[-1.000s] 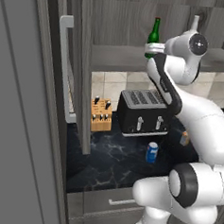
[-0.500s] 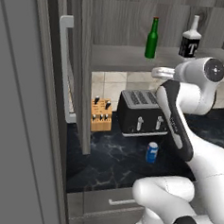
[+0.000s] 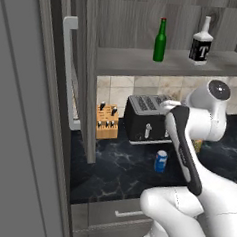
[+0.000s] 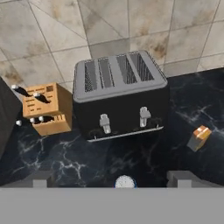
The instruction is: Sort all alcoholic drinks to one cabinet, and non-alcoholic drinks to the other.
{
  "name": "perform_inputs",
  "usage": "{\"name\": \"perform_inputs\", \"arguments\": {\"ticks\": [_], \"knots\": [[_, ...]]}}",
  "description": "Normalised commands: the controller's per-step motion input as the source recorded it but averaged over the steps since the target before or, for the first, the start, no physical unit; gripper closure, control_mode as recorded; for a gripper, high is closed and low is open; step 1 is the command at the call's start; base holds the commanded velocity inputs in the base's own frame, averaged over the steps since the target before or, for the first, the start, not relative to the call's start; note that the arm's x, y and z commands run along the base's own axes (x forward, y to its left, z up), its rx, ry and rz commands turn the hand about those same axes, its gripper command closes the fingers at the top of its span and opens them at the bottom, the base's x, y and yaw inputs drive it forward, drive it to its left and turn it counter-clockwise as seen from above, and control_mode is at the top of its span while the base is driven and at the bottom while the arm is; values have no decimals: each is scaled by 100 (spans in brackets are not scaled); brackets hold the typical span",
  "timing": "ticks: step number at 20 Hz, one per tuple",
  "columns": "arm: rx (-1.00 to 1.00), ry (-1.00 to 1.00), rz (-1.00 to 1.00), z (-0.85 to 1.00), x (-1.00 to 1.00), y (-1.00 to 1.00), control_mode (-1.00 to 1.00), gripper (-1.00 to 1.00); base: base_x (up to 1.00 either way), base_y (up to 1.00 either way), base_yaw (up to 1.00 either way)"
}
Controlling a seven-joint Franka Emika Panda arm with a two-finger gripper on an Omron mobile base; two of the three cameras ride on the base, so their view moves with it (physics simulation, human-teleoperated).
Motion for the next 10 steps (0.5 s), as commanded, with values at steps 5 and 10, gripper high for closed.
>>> {"name": "perform_inputs", "arguments": {"ticks": [5,10], "knots": [[0,22,0,-100,0,0,-100,-100,0,0,0],[0,21,0,-93,0,0,-100,-100,0,0,0]]}}
